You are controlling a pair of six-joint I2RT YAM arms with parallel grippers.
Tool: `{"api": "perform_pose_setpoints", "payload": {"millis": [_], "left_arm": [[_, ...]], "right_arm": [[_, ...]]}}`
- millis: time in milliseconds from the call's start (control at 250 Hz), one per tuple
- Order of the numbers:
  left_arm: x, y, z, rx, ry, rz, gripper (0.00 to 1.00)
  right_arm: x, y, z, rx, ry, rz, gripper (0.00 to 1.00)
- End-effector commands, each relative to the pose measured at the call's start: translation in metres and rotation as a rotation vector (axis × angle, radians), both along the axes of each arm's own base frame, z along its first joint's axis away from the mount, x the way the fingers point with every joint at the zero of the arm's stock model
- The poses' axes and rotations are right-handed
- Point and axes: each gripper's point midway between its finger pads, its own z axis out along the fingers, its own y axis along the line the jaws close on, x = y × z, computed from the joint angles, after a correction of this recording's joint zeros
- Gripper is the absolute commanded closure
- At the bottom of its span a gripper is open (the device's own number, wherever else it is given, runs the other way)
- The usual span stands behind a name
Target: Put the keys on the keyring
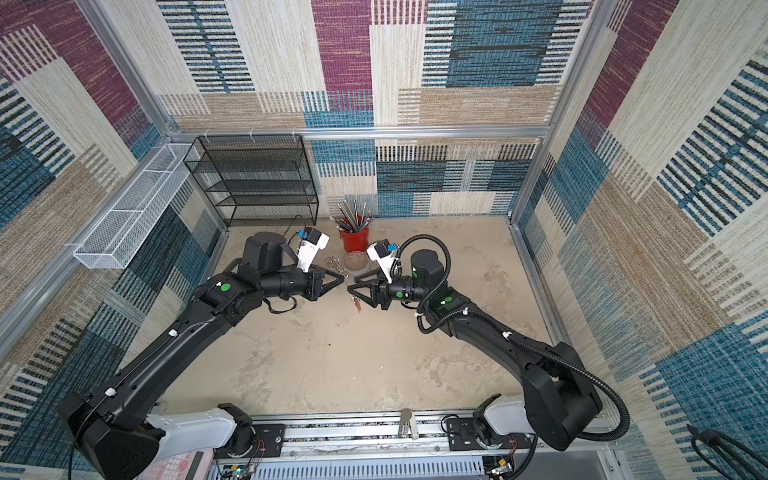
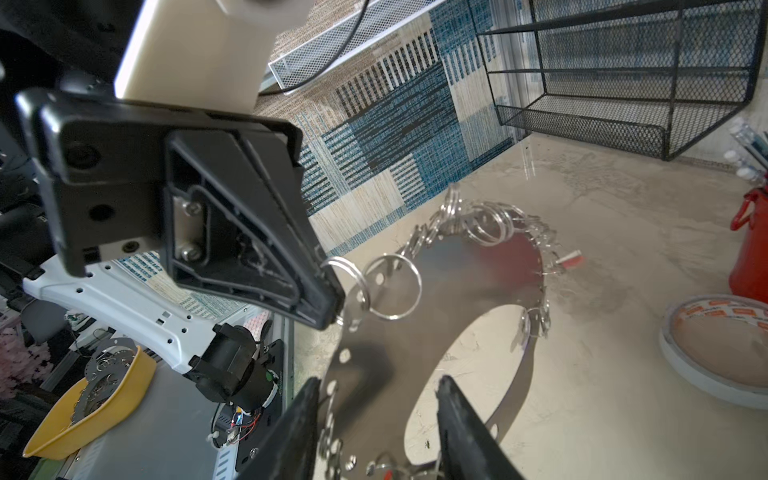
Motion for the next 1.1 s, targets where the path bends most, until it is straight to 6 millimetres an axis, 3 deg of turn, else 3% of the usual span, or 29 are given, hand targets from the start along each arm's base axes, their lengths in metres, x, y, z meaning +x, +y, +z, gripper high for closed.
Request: {"api": "perform_pose_setpoints", "payload": {"millis": [0,560,948,1096], "left_arm": [[0.006,0.000,0.007,-0.011,-0.014,0.027,1.00],[0.009,0.000,0.004,-0.011,0.050,0.066,1.00],[0.008,-0.006,0.004,-0.014,0.153,0.059,1.00],[0.007,0.000,0.004,0.021,0.167,0.081,1.00]], "right_arm": [[0.004,0.000,-0.002,-0.021,-0.017,-0.016,0.55],[-0.003,0.007,-0.003,-0.018,-0.032,0.024,1.00],[0.005,0.007,-0.004,-0.050,-0.074,-0.040,1.00],[0.011,0.004,-0.004,-0.061,-0.088,-0.086,1.00]]}}
